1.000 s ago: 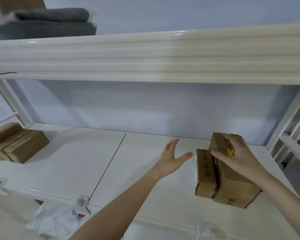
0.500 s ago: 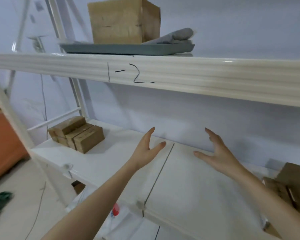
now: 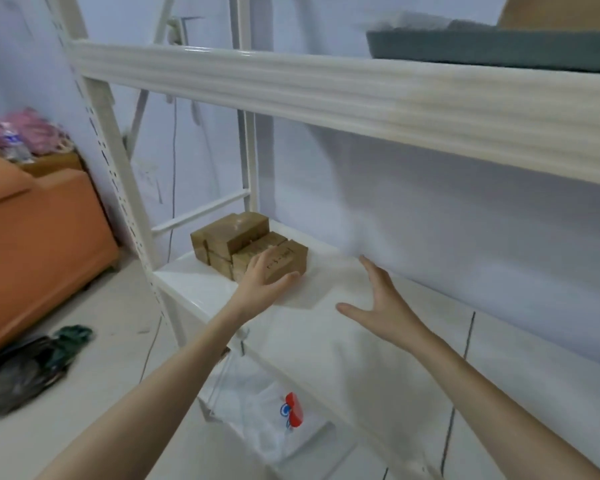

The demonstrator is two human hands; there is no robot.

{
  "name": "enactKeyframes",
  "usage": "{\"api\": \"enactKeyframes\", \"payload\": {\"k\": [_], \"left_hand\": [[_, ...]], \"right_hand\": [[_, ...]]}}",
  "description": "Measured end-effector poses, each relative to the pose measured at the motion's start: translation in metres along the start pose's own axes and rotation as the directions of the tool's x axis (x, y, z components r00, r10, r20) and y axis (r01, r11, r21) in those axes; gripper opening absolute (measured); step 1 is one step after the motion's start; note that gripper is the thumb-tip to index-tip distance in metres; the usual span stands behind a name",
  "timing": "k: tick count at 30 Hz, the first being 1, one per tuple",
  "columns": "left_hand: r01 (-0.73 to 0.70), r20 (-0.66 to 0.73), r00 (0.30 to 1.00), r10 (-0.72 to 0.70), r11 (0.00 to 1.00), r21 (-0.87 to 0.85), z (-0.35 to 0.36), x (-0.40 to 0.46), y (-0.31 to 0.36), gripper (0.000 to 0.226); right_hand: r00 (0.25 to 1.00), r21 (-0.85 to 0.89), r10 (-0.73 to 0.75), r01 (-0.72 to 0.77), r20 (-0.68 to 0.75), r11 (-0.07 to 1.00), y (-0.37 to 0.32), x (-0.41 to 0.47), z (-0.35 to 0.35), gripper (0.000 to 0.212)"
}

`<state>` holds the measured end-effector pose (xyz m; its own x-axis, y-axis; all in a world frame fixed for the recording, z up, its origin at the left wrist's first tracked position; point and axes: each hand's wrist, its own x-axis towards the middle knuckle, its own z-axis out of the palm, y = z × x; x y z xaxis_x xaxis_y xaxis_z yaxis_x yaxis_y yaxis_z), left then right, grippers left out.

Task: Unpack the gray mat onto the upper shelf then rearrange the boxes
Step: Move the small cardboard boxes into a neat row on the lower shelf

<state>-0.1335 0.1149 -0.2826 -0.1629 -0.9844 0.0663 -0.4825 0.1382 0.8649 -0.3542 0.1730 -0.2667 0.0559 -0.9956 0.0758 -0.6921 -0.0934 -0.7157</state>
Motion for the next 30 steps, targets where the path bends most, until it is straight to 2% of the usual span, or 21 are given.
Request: {"api": "enactKeyframes", "payload": {"k": [6,13,17,20,25,28,30], "left_hand": [[0.14,0.053,0.988,-0.146,0.985,0.105,-0.04,0.042,-0.056,0.086],[0.084,0.092,0.989,-0.114,0.955,0.283,-0.048,0.092,-0.088,0.087],[0.09,0.0,0.995,-0.097,0.928,0.361,-0.041,0.105,-0.097,0.078],[0.096,-0.013,0.995,-0.097,0.945,0.312,-0.037,0.106,-0.097,0.073],[0.166,0.11,0.976,-0.185,0.972,0.169,-0.033,0.112,-0.091,0.074],[0.21,0.198,0.956,-0.216,0.976,0.052,-0.027,0.111,-0.085,0.066],[0.211,0.195,0.959,-0.204,0.977,-0.015,-0.021,0.108,-0.084,0.063]], "right_hand": [[0.994,0.073,0.062,-0.068,0.087,0.995,-0.025,0.053,0.071,0.092],[0.979,0.137,0.157,-0.174,0.132,0.975,-0.032,0.1,0.122,0.092],[0.966,0.233,0.225,-0.25,0.126,0.94,-0.033,0.117,0.135,0.091],[0.959,0.256,0.264,-0.283,0.106,0.924,-0.03,0.125,0.139,0.091],[0.945,0.252,0.325,-0.323,0.034,0.912,-0.019,0.136,0.135,0.096],[0.936,0.277,0.344,-0.351,0.075,0.894,-0.013,0.137,0.133,0.094],[0.937,0.265,0.334,-0.35,0.105,0.899,-0.009,0.135,0.132,0.086]]}}
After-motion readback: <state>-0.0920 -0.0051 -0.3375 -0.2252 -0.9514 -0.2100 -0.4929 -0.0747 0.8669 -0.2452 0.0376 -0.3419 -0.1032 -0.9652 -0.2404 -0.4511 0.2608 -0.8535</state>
